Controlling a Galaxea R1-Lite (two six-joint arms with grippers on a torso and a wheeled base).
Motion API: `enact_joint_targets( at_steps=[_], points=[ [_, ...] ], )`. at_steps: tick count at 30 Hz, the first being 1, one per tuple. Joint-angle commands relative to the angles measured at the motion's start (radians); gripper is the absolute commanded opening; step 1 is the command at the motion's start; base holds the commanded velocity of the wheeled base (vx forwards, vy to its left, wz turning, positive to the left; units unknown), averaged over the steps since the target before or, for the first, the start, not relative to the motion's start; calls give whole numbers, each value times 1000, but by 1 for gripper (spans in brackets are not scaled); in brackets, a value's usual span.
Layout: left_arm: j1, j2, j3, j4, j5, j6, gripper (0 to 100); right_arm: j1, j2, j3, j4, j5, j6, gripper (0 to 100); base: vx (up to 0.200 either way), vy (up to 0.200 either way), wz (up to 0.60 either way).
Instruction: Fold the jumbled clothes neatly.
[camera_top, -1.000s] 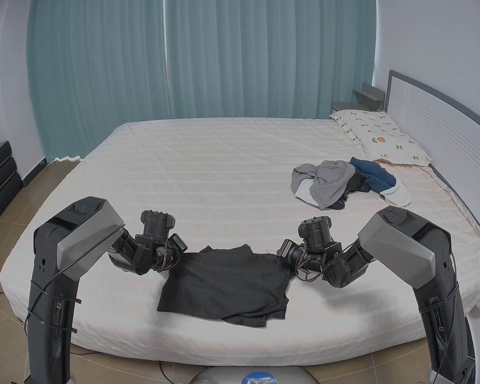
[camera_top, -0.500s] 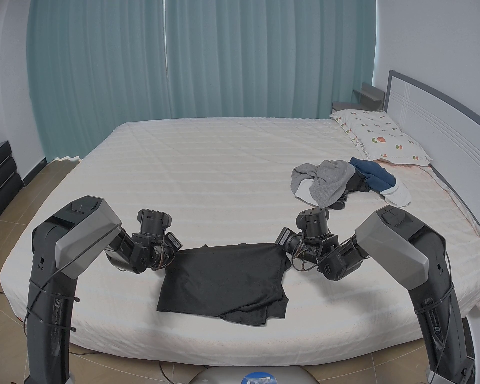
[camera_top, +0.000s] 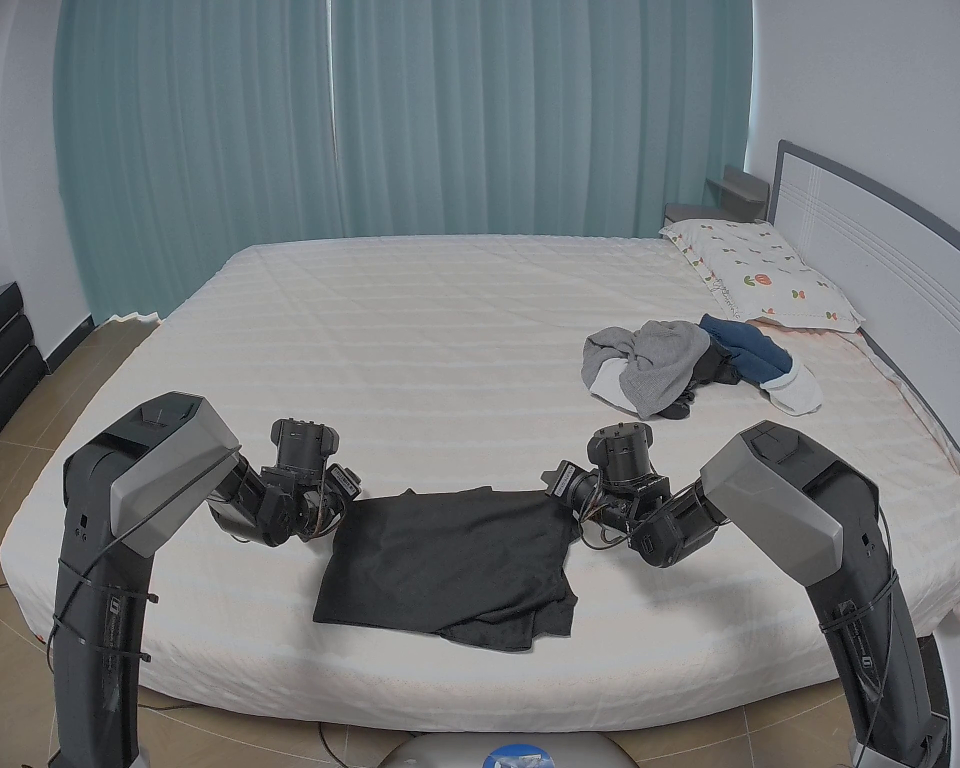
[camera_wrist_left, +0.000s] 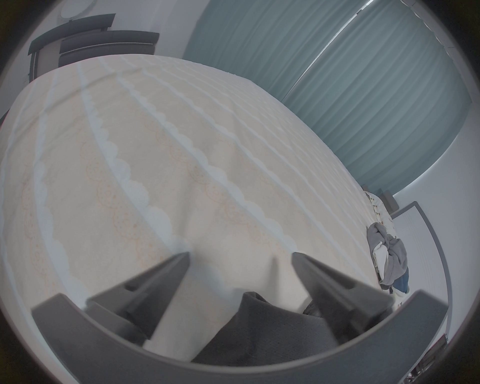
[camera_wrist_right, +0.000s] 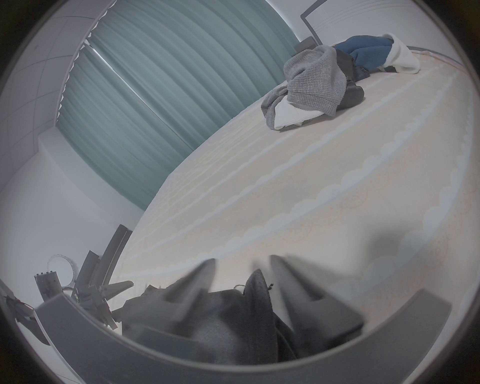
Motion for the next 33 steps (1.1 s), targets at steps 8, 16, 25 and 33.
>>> enact_joint_targets(
  at_steps=[8,16,25,33],
  points=[
    [22,-32,5,0,-39,-67,100,-29,-236,316,-53,71,-90,100,0,0,0],
    [45,-100,97,0,-234,-80,100,-17,-360,639,-204,311,-248,100,0,0,0],
    [42,-112,160,-1,-303,-1,100,43,-317,665,-219,332,-300,100,0,0,0],
    [42,-107,155,-1,-303,0,100,66,-280,672,-239,331,-344,100,0,0,0]
  ],
)
